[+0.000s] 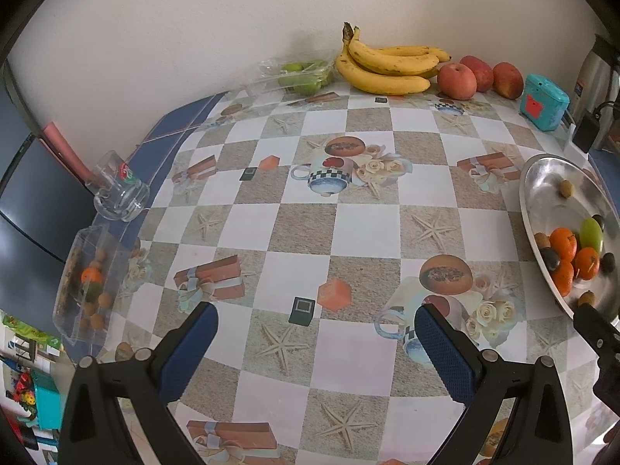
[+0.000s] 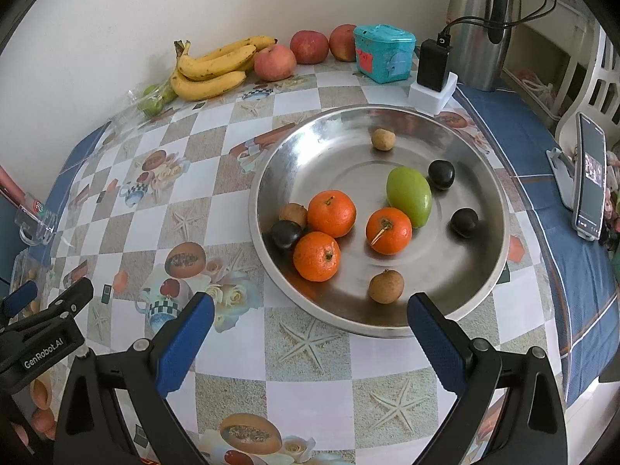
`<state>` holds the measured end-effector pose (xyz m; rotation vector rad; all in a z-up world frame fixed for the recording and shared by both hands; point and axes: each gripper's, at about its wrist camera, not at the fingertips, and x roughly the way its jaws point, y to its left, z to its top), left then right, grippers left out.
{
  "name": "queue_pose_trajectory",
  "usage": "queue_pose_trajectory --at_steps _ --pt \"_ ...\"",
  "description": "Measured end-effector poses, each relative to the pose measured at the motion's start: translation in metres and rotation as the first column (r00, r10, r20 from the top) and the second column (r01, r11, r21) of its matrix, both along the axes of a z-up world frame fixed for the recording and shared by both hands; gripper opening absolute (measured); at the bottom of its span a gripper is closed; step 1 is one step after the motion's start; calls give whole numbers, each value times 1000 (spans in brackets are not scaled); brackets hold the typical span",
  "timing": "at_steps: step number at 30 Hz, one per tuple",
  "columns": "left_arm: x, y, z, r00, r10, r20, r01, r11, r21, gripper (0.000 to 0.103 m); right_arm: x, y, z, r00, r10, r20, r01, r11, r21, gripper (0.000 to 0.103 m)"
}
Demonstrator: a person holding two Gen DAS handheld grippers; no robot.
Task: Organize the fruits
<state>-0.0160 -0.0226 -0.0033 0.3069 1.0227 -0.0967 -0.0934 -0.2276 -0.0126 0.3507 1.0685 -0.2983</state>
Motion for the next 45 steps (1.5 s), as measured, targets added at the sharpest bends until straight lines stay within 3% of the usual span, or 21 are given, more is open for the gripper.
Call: queue_pose_trajectory --at_steps 45 --pt "-1 -3 -2 1000 -13 -8 13 1000 -7 103 3 4 -7 1000 12 -20 -12 1000 -3 100"
